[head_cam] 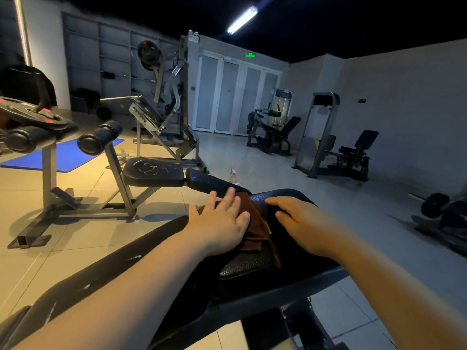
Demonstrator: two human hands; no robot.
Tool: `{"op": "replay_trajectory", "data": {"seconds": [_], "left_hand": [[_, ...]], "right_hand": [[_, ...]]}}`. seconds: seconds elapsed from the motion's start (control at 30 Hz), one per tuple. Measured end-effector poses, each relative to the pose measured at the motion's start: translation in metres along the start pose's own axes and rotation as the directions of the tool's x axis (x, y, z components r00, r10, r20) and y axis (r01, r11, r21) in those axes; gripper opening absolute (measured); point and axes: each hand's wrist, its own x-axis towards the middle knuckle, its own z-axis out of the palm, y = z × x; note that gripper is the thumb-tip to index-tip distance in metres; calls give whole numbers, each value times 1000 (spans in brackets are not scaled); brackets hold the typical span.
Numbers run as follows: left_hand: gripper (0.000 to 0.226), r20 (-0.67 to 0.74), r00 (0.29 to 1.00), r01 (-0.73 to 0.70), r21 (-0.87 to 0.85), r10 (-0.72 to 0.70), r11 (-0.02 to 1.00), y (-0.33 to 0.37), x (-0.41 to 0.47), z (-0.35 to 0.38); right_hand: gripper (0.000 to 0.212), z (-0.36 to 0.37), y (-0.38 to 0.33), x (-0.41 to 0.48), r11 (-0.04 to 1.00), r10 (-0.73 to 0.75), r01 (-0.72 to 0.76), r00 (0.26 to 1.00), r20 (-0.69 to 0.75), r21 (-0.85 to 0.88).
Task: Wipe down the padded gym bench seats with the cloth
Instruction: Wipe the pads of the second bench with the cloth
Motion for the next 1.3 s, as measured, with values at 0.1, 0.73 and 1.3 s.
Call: {"op": "replay_trajectory", "data": {"seconds": [0.1, 0.73, 1.3], "left_hand": [[56, -8, 978, -207, -66, 207, 976, -10, -41, 5], [51, -71, 971, -240, -189, 230, 952, -33, -57, 5], [58, -32, 999, 23, -50, -24, 999, -24, -29, -1]], "right_hand": [[40, -1, 0, -2, 1000, -26, 26, 1000, -5, 6], [41, 0, -1, -1, 1000, -8, 8, 1000, 4, 0], [42, -1, -2, -2, 1000, 12, -12, 1000, 13, 0]]}}
